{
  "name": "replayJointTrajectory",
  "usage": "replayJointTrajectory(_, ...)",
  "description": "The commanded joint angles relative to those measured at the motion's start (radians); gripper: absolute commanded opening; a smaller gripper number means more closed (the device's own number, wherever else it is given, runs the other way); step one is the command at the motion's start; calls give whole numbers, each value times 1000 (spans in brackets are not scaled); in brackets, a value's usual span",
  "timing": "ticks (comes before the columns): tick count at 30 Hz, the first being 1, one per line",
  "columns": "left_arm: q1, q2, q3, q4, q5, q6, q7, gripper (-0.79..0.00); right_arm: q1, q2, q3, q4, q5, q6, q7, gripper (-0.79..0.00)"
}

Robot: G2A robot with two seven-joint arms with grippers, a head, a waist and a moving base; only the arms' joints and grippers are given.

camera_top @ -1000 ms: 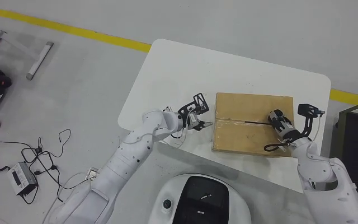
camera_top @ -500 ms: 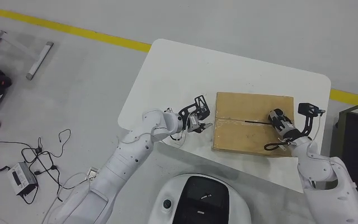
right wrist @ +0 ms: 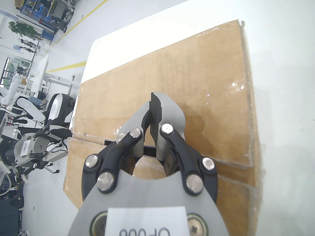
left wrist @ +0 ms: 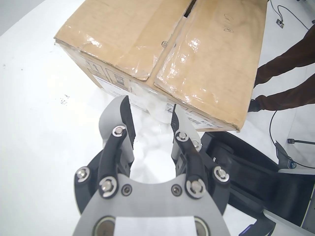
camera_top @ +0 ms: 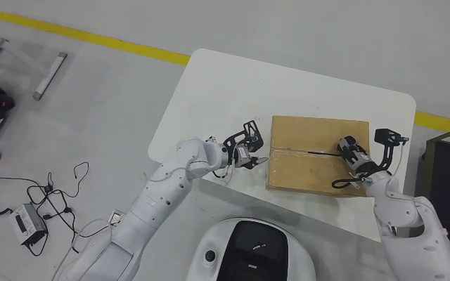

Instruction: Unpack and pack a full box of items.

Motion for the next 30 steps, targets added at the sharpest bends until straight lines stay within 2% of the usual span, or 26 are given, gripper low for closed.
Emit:
replayJointTrajectory(1,-4,0,4,4,-8,0,1,-443,2,-1,-1,1,-2,1,1,-785)
replayJointTrajectory(6,-17,-3,23,19,-3,8,-4,-453,1,-2,-3,-4,-2,2,1,-785)
replayJointTrajectory(16,-35,-6,38,40,-22,18,6,-536,5,-5,-7,-3,-3,-1,4,-785)
replayJointTrajectory(19,-38,-6,43,42,-24,15,5,-634,7,-6,-9,-1,-5,-2,4,-785)
replayJointTrajectory(20,-39,-5,44,42,-23,15,5,-760,8,-7,-10,1,-5,-2,4,-785)
replayJointTrajectory(21,-39,-5,46,43,-24,15,5,-785,8,-7,-11,1,-5,-2,3,-785)
replayJointTrajectory(30,-41,-3,51,38,-23,12,6,-785,8,-9,-12,-1,-8,-2,5,-785)
